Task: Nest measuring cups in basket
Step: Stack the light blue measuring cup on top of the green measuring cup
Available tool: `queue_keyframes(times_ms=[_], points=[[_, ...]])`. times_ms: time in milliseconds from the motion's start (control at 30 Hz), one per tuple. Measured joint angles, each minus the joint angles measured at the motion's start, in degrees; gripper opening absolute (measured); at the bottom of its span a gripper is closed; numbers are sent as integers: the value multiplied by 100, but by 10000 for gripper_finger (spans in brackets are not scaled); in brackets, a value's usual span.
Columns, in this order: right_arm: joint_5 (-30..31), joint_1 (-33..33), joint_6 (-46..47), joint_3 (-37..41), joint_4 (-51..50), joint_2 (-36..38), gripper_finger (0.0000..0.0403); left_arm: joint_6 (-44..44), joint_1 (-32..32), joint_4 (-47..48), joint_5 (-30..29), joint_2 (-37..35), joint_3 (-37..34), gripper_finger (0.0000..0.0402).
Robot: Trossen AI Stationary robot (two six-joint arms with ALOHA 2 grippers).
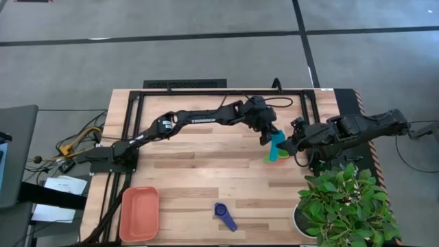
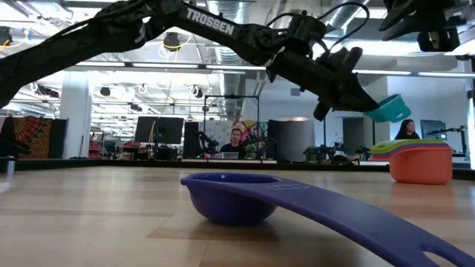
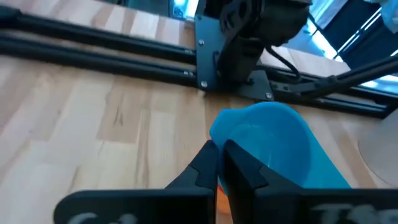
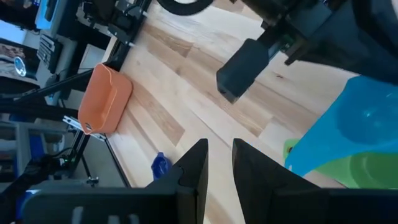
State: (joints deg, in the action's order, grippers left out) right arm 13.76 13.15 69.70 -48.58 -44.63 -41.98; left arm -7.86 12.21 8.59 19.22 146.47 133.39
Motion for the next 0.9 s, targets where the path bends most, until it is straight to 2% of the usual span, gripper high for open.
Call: queue_keyframes(times_ms=[233, 333, 567, 700, 900], points=[[136, -15, 95, 0, 30, 0, 97, 203, -90, -374, 112, -2, -57, 0], [140, -55, 135, 0, 92, 0, 97, 572, -202, -437, 104, -4, -57, 0], [188, -93, 195, 0, 231, 2, 97, 1472, -390, -491, -298, -4, -57, 0], [320, -93, 195, 0, 413, 2, 97, 1408, -380, -599, -351, 112, -43, 0], [338, -82, 208, 0, 455, 2, 97, 444, -337, -400, -414, 212, -68, 0]])
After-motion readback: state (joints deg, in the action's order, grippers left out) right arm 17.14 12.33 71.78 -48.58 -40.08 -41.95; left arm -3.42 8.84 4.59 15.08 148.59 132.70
